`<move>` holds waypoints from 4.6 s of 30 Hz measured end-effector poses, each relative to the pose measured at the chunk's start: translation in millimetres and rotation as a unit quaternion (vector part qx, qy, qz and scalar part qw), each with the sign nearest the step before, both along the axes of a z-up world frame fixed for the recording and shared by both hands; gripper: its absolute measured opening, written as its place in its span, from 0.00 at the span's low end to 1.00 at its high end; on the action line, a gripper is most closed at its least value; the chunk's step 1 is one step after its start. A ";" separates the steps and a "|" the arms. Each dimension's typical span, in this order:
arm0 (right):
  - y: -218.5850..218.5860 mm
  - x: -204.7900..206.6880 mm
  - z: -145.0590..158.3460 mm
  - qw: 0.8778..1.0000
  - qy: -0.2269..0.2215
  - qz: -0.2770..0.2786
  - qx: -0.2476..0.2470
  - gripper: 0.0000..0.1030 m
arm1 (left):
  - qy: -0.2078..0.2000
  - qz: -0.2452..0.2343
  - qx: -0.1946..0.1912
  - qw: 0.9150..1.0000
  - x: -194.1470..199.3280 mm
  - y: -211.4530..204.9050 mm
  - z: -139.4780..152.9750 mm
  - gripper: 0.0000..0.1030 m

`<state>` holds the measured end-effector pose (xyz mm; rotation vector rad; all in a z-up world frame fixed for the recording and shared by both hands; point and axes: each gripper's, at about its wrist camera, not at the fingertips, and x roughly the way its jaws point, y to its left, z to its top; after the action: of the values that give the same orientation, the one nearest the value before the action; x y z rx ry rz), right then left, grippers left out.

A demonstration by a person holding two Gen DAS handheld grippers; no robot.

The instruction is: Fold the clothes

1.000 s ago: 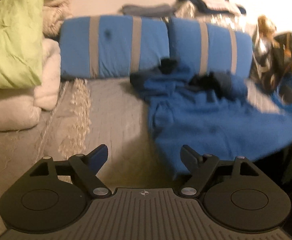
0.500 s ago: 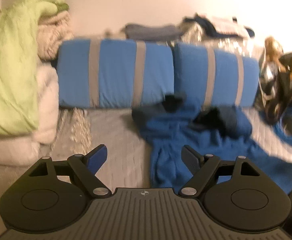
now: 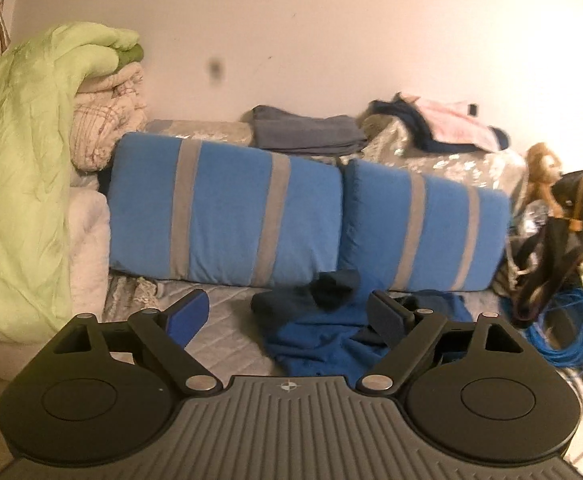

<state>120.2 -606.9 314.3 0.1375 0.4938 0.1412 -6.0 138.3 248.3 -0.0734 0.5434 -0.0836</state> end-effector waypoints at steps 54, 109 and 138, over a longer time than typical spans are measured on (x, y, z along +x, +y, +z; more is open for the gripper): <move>240.3 234.5 -282.9 0.975 0.167 0.113 0.091 0.70 | 0.021 0.017 -0.021 0.999 157.2 -171.8 -261.1 0.85; 370.8 75.8 -301.9 0.884 0.026 0.409 -0.225 0.56 | -0.003 0.027 -0.148 0.989 156.7 -137.4 -261.6 0.85; 219.4 189.5 -392.3 0.908 0.323 0.181 0.196 0.71 | 0.000 0.027 -0.150 0.988 157.1 -133.9 -260.9 0.85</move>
<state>309.7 -387.5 -78.0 0.4974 1.1522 0.5728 151.2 4.4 -12.7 -0.3817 0.5259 -0.1126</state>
